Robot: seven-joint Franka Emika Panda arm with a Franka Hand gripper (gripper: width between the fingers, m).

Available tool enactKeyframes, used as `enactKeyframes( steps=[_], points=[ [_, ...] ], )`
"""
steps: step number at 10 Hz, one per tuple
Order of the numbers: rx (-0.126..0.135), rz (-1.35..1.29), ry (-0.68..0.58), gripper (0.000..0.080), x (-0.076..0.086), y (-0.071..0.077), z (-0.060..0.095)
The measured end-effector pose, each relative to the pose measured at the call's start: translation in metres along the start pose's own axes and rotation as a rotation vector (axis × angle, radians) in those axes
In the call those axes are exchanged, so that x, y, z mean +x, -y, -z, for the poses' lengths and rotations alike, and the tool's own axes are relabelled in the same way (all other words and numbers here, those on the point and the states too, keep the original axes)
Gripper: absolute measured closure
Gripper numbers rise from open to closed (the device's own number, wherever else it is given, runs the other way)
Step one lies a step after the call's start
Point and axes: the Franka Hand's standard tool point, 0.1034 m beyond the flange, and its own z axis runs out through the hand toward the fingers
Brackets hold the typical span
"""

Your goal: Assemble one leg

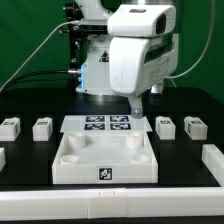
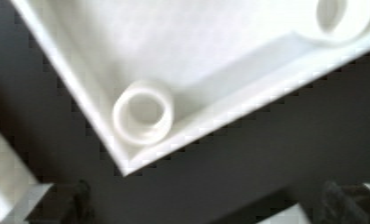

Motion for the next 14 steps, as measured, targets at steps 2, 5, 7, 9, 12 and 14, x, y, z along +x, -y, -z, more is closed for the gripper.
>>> enactKeyframes(
  steps=[2,5,7,9,12,14],
  points=[
    [0.012,0.158,0.002,0.015,-0.022,0.012,-0.015],
    [0.038,0.221,0.008,0.015,-0.045,0.031,-0.033],
    [0.038,0.221,0.008,0.015,-0.045,0.031,-0.033],
    [0.039,0.235,0.007,0.015,-0.046,0.031,-0.034],
    [0.046,0.425,0.001,0.015,-0.061,0.049,-0.051],
    [0.053,0.484,0.001,0.015,-0.072,0.062,-0.062]
  ],
)
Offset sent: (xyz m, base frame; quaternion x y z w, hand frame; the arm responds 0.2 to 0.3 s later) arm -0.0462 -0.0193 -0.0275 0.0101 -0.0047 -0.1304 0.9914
